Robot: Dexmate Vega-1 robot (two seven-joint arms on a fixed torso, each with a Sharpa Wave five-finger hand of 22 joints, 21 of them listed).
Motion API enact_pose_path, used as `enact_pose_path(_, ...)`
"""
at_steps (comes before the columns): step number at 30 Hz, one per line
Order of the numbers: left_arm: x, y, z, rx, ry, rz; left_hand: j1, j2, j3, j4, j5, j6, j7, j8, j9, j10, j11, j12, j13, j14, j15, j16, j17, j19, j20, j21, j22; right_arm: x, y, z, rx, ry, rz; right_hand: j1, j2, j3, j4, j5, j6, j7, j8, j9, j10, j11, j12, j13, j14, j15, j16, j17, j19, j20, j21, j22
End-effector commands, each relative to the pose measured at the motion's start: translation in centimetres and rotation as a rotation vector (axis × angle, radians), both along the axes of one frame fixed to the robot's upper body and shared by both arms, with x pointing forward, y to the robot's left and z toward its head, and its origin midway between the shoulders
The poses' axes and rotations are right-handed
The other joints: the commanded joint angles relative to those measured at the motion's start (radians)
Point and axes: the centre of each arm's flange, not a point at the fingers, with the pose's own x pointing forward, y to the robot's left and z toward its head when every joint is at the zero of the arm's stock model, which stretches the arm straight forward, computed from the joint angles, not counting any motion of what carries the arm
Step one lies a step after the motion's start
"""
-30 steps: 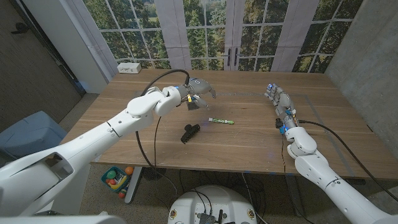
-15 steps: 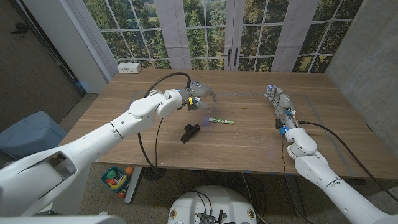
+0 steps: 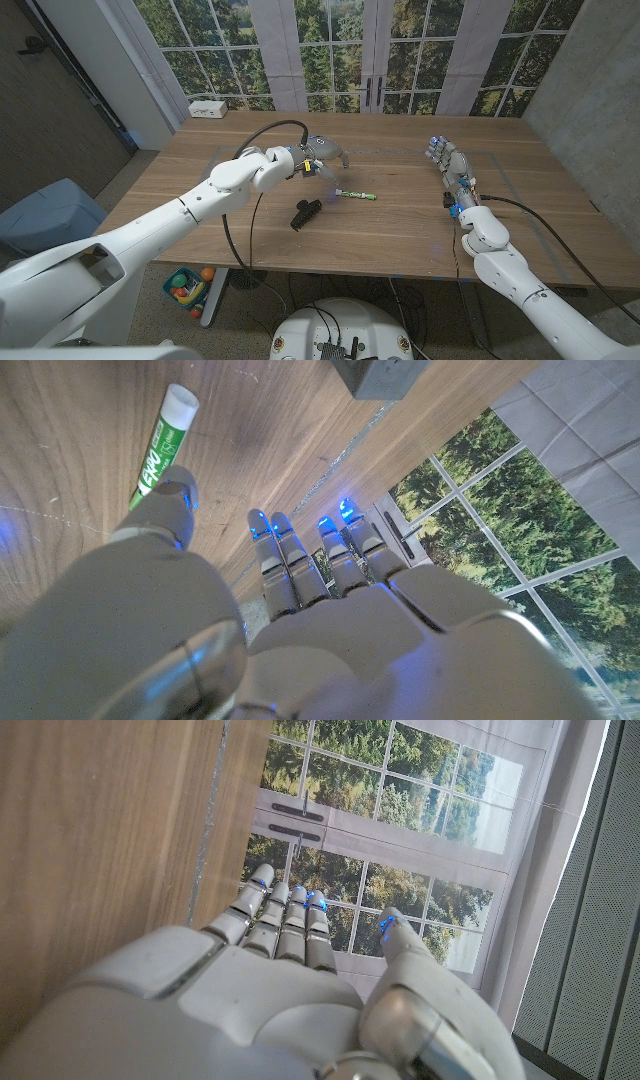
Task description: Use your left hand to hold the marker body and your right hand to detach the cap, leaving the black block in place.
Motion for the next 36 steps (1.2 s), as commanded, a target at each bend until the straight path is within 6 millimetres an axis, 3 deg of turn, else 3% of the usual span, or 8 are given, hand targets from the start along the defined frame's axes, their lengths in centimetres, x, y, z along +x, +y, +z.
enact_pose_path(1,0.0,-0.2,-1.5,-0.006,-0.004,0.024,0.011,0.001,-0.006,0.002,0.0,0.004,0.002,0.002,0.001,0.015,0.001,0.006,0.005,0.01,-0.133,0.004,0.003,0.01,-0.004,-0.003,0.002,-0.2,-0.1,-0.1,0.0,-0.006,0.003,0.003,0.009,-0.004,0.001,0.004,0.009,-0.004,0.004,0.004,0.009,-0.002,0.0,0.001,0.008,0.003,0.002,0.0,0.008,-0.031,-0.004,0.005)
enact_pose_path(16,-0.1,-1.0,-3.6,-0.101,-0.004,0.063,-0.011,0.016,-0.05,0.017,-0.005,0.102,0.04,0.028,0.004,0.151,0.021,0.04,0.018,0.083,-0.129,0.02,0.001,0.021,0.005,-0.018,0.002,-0.2,-0.6,-0.2,-0.002,-0.004,0.007,-0.003,0.008,-0.007,0.001,0.004,0.011,-0.004,0.003,0.004,0.011,-0.001,0.0,0.0,0.01,0.003,0.002,-0.002,0.011,-0.029,-0.009,0.005)
enact_pose_path(36,1.0,-1.4,-5.7,-0.169,-0.006,0.087,0.03,0.039,-0.047,0.001,-0.005,0.135,0.041,0.034,0.005,0.19,0.011,0.04,0.019,0.125,-0.139,0.026,-0.001,0.032,0.007,-0.025,0.002,0.2,-0.9,-0.4,0.007,-0.002,0.012,-0.009,0.006,-0.012,0.0,0.004,0.013,-0.004,0.003,0.004,0.015,0.001,0.0,-0.001,0.011,0.004,0.001,-0.006,0.014,-0.027,-0.015,0.005)
